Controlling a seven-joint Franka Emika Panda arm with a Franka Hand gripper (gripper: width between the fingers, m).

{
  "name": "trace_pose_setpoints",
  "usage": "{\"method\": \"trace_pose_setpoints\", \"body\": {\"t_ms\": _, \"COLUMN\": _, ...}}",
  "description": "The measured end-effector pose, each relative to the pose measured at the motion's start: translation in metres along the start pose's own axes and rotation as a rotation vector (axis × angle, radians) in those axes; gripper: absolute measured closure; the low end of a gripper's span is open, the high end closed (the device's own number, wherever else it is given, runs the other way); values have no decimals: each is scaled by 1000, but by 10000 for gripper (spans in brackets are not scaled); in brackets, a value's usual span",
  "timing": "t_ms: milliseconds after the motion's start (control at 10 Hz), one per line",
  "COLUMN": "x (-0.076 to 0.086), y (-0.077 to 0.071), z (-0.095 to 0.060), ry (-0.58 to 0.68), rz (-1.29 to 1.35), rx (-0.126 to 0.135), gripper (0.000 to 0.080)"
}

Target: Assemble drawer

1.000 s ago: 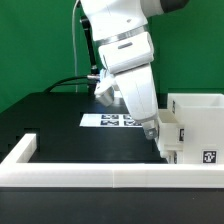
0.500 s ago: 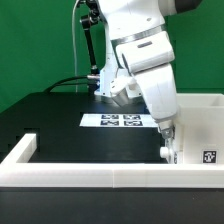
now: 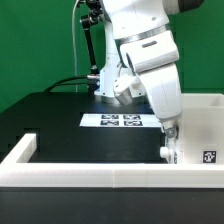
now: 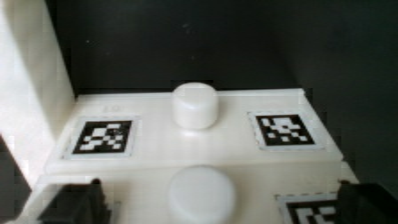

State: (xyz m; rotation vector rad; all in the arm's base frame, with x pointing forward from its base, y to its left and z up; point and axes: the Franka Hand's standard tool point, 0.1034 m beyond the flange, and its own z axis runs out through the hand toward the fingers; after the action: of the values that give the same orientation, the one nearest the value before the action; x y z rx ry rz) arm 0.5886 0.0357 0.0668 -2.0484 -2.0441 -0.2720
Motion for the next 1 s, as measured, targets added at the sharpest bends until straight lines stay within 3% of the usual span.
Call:
{"method": "trace_pose_setpoints", "body": {"t_ms": 300, "x": 2, "y": 1, "z": 1, "ry": -25, "rz": 2, "rx": 3, "gripper": 151}}
{"method": "trace_pose_setpoints", "body": {"t_ms": 400, "x": -8, "y": 1, "z": -1, "ry": -29, "rz": 9, "rx": 4, "gripper": 151}}
{"method": "trace_pose_setpoints", "body": {"t_ms": 600, "x": -46, "y": -4, "z": -13, "ry": -40, "rz": 38, "rx": 15, "gripper": 151}}
{"method": "trace_pose_setpoints", "body": {"t_ms": 800, "x": -67, "y": -8, "z": -30, "ry": -52, "rz": 57, "rx": -9, "gripper": 151}}
{"method": "trace_pose_setpoints", "body": {"t_ms": 1000, "x": -77, "y": -26, "z": -54, "ry": -93, "rz": 82, "rx": -65, "gripper": 151}}
